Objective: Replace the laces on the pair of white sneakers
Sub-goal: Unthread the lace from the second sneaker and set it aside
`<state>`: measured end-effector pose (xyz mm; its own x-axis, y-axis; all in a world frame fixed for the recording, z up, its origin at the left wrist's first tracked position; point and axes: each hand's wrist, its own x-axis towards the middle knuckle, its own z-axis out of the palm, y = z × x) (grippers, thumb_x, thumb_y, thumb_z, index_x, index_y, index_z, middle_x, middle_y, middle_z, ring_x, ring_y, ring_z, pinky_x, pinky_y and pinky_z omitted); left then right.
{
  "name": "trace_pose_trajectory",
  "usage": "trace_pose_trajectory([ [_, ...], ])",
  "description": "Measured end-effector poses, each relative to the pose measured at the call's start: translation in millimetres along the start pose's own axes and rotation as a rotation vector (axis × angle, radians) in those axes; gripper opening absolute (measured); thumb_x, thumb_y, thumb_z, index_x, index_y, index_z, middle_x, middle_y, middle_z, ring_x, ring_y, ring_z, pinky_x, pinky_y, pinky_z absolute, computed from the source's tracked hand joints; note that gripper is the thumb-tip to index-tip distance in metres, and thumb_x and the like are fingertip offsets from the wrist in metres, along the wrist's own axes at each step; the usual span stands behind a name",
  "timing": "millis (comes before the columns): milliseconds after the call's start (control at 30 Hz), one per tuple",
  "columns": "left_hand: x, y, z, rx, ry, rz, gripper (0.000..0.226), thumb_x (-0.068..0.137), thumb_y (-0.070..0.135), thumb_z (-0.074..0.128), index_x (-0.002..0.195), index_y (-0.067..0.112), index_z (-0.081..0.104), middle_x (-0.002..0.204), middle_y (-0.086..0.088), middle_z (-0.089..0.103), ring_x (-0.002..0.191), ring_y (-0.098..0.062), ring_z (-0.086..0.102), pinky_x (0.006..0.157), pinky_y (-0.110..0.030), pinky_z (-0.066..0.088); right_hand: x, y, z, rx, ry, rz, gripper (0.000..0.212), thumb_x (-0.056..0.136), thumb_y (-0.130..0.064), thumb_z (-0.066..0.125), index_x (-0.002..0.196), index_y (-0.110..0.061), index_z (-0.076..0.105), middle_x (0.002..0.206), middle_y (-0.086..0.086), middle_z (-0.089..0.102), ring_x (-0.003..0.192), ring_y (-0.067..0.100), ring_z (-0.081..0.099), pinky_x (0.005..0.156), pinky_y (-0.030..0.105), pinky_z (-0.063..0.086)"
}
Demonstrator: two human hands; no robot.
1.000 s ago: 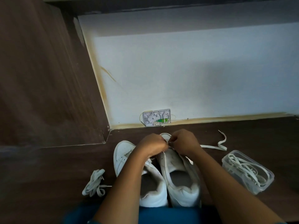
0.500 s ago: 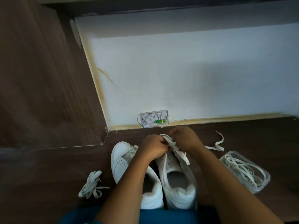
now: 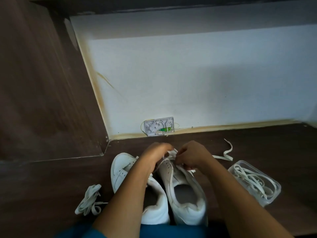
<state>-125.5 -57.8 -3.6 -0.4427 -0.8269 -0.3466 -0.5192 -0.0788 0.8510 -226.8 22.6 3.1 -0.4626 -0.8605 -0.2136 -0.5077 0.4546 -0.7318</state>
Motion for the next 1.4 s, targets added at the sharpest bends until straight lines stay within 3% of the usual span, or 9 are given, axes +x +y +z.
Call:
trace_pose_trajectory([
  [133, 7, 9, 8, 0.669, -0.027, 0.184, 0.026, 0.075, 0.028, 0.051, 0.053, 0.014, 0.048, 0.063, -0.001, 0.047, 0.077, -0.029, 0.056, 0.067, -0.029, 0.042, 4, -1, 4, -0.204, -0.01, -0.034, 0.016, 0.073, -0.009, 0.065, 0.085, -0.002, 0.072, 0.067, 0.013, 0.061, 0.063, 0.022, 0.055, 0.059, 0.028, 0.045],
  [367, 7, 3, 1, -0.165, -0.009, 0.124, 0.028, 0.091, 0.018, 0.057, 0.064, 0.01, 0.058, 0.06, -0.004, 0.06, 0.061, -0.02, 0.056, 0.069, -0.032, 0.041, -3, -7, -5, 0.306, 0.056, -0.104, 0.017, 0.081, 0.008, 0.055, 0.078, -0.002, 0.069, 0.061, 0.011, 0.065, 0.041, 0.007, 0.054, 0.042, 0.017, 0.037],
  [533, 2, 5, 0, -0.585, -0.133, 0.003, 0.026, 0.098, 0.018, 0.045, 0.072, 0.014, 0.049, 0.047, 0.003, 0.06, 0.058, -0.013, 0.06, 0.063, -0.028, 0.04, 4, 4, -3, -0.057, 0.112, -0.105, 0.028, 0.082, -0.006, 0.052, 0.095, -0.017, 0.074, 0.079, 0.0, 0.072, 0.077, 0.016, 0.068, 0.069, 0.023, 0.052],
  [700, 1, 2, -4, -0.617, -0.154, -0.022, 0.021, 0.094, 0.024, 0.049, 0.079, 0.01, 0.056, 0.059, -0.005, 0.065, 0.062, -0.019, 0.06, 0.066, -0.029, 0.046, 5, 9, -3, -0.236, 0.099, -0.138, 0.011, 0.083, -0.021, 0.064, 0.078, -0.026, 0.073, 0.086, -0.005, 0.071, 0.081, 0.013, 0.064, 0.069, 0.022, 0.046],
  [867, -4, -1, 1, -0.067, -0.107, 0.203, 0.011, 0.082, 0.003, 0.056, 0.078, 0.013, 0.058, 0.077, -0.003, 0.06, 0.07, -0.017, 0.057, 0.066, -0.028, 0.045, 8, -7, -1, 0.407, 0.331, -0.222, 0.033, 0.087, -0.004, 0.052, 0.059, -0.019, 0.059, 0.059, -0.005, 0.057, 0.058, 0.014, 0.051, 0.06, 0.03, 0.039],
  [1000, -4, 0, 6, 0.08, -0.112, 0.313, 0.022, 0.075, -0.002, 0.067, 0.062, 0.017, 0.067, 0.065, -0.002, 0.066, 0.063, -0.011, 0.06, 0.062, -0.02, 0.05, 7, -14, 1, 0.342, 0.305, -0.391, 0.018, 0.085, -0.008, 0.058, 0.068, -0.015, 0.061, 0.062, 0.002, 0.061, 0.06, 0.022, 0.055, 0.06, 0.036, 0.044],
  [1133, -1, -3, 7, -0.274, 0.037, 0.216, 0.022, 0.081, 0.006, 0.069, 0.063, 0.017, 0.07, 0.067, -0.003, 0.068, 0.07, -0.021, 0.064, 0.073, -0.036, 0.052, 11, 0, -1, 0.313, 0.261, -0.219, 0.023, 0.074, -0.012, 0.067, 0.096, -0.014, 0.061, 0.082, 0.001, 0.065, 0.077, 0.02, 0.059, 0.067, 0.033, 0.047],
  [1267, 0, -4, -6, -0.654, -0.06, 0.073, 0.017, 0.09, 0.016, 0.06, 0.077, 0.013, 0.07, 0.069, 0.0, 0.07, 0.068, -0.015, 0.064, 0.063, -0.031, 0.054, 3, 4, 2, -0.283, 0.08, -0.338, 0.016, 0.085, -0.017, 0.063, 0.07, -0.016, 0.068, 0.064, -0.008, 0.056, 0.065, 0.009, 0.05, 0.057, 0.019, 0.032],
  [1400, 1, -6, -4, -0.611, -0.043, -0.028, 0.014, 0.088, 0.006, 0.057, 0.084, 0.01, 0.07, 0.078, -0.007, 0.069, 0.06, -0.018, 0.063, 0.055, -0.027, 0.054, -1, -12, 4, 0.05, 0.433, -0.395, 0.026, 0.08, 0.002, 0.056, 0.068, -0.017, 0.067, 0.065, -0.004, 0.058, 0.065, 0.013, 0.055, 0.059, 0.021, 0.037],
])
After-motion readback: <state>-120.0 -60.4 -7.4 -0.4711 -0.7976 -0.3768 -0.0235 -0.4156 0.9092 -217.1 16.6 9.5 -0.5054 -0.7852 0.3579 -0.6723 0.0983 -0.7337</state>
